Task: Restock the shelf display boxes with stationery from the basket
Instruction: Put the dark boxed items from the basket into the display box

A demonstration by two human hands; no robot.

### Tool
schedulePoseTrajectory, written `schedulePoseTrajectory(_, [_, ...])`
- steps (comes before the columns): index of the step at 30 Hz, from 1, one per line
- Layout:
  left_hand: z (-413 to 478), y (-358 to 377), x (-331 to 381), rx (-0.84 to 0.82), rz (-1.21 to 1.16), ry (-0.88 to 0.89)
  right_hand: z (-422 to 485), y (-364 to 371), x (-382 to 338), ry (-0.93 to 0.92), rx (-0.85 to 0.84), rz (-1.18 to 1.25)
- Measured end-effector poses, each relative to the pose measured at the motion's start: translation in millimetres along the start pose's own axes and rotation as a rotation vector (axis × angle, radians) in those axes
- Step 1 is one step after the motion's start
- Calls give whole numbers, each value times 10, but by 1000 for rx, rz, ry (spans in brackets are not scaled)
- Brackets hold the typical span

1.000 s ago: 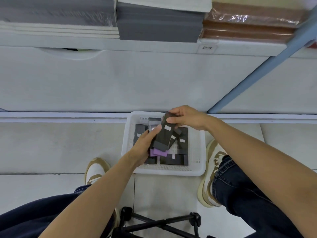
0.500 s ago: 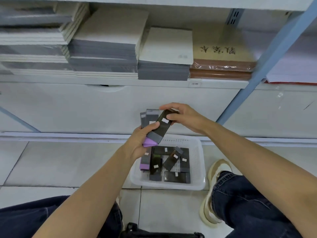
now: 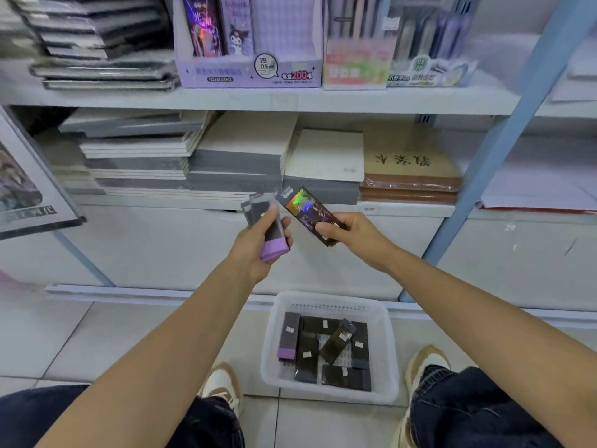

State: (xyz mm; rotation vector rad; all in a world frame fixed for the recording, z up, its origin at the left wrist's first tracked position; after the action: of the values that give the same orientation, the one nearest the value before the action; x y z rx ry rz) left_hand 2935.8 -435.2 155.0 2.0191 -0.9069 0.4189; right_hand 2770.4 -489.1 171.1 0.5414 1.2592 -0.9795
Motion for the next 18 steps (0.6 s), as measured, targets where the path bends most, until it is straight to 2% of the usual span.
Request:
schedulePoseTrajectory(5, [-230, 250, 287, -44, 170, 205, 131, 187, -425, -98, -5, 95])
schedulePoseTrajectory(9, [-480, 365, 621, 60, 329, 374, 241, 273, -775, -150, -1, 107])
schedulePoseTrajectory(13, [-743, 544, 966, 92, 515, 492, 451, 251, -1313, -308, 115, 65])
schedulePoseTrajectory(16, [-928, 664, 1230, 63, 536, 545, 661, 272, -1690, -379, 143, 14])
schedulePoseTrajectory(18, [-1019, 708, 1390, 13, 498, 498, 808, 281, -1906, -388, 149, 3])
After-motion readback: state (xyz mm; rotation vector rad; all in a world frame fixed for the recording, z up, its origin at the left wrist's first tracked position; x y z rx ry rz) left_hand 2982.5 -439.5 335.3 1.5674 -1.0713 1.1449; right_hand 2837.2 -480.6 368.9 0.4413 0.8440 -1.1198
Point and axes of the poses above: each hand's wrist, its own z-axis towards the middle knuckle, its own y-axis out of the palm, x = y × z, the point moved 7 cm from there along z, towards the middle knuckle, and after that the axes turned 14 degrees about -y, right-handed, at the moved point
